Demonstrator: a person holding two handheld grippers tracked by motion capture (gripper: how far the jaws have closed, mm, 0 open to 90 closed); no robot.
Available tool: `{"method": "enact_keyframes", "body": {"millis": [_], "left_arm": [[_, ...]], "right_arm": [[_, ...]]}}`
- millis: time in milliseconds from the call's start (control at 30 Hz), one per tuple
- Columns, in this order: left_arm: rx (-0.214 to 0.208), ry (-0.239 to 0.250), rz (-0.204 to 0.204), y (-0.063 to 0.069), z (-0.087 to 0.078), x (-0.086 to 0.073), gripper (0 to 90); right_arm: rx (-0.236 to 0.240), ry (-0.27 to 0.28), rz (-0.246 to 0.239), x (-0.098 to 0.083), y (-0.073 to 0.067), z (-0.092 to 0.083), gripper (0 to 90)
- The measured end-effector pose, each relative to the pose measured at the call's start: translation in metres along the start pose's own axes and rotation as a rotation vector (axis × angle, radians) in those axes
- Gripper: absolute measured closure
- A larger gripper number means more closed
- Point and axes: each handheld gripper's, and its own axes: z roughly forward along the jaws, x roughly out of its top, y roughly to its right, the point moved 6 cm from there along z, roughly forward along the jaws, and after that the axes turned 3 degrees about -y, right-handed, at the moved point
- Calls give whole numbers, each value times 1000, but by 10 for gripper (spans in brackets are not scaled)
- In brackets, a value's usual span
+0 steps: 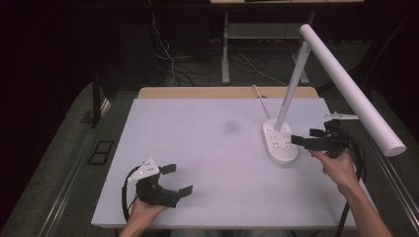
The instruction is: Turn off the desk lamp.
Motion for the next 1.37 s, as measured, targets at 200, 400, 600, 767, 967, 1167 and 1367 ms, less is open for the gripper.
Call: {"method": "enact_keyframes", "body": {"millis": [200,400,600,767,967,1167,1367], "left_arm": [[-1,2,-1,0,0,0,0],[-2,2,-2,0,0,0,0],[-2,2,-2,0,0,0,0],[-3,1,0,0,0,0,0],[-3,1,-1,-1,0,0,0],[-2,0,0,0,0,0,0],[-2,0,0,-1,0,0,0]], "right_arm": [[63,18,-29,-10,-23,-5,7],[107,22,-67,-21,-40,-4,7],[149,22,-95,-34,-57,-6,7],[176,33,-123,-52,-67,-2,7],[185,38,-142,-70,-76,2,7],[183,37,-160,-85,-84,3,7],[178,38,-174,-99,-88,4,8]]}}
